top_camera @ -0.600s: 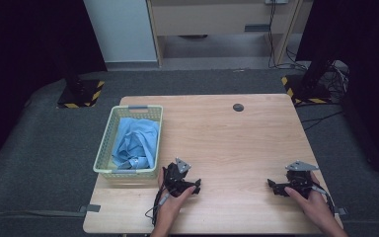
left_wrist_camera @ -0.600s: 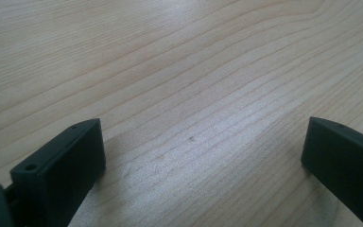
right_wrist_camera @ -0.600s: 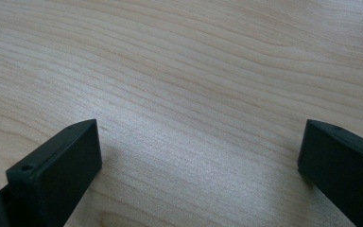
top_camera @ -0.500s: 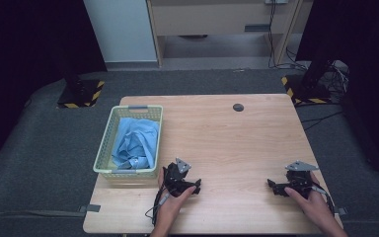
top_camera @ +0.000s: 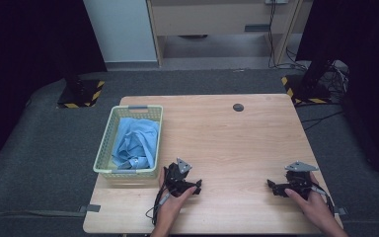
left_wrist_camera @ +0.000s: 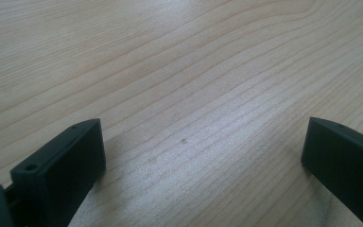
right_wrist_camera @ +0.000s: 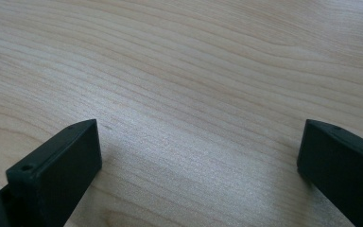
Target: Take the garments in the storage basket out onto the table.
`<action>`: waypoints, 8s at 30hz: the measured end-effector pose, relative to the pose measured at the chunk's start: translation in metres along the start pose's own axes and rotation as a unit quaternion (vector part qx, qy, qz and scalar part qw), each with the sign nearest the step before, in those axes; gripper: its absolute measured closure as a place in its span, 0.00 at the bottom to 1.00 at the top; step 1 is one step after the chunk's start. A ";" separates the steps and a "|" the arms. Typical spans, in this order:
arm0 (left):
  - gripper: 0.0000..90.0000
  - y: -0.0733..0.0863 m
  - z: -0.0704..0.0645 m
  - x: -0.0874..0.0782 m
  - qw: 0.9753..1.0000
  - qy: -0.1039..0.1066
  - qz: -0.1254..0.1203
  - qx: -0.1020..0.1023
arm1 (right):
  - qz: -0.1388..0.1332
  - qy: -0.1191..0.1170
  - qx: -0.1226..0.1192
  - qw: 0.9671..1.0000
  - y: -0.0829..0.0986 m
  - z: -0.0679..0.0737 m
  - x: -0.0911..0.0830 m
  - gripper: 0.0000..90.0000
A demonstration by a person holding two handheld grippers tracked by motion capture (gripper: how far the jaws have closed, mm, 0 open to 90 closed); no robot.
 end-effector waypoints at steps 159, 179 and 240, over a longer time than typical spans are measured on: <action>0.06 -0.068 0.075 -0.121 0.996 -0.025 0.064 0.051 | 0.000 -0.009 -0.011 1.000 0.003 0.006 -0.002 0.01; 0.06 -0.088 0.140 -0.129 0.997 -0.049 0.065 0.007 | -0.001 -0.007 -0.012 1.000 0.002 0.005 -0.001 0.01; 0.00 -0.036 0.220 -0.012 0.991 0.026 0.121 -0.045 | -0.001 -0.010 -0.015 1.000 -0.001 0.004 0.001 0.01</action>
Point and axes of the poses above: each handheld gripper's, and its own axes: x roughly forward along the jaws, y roughly out of its underside, z roughly to its left, the point moved 4 cm from there along x, roughly forward along the jaws, and after that the axes turned 12 degrees about z, right-handed, at the moved point
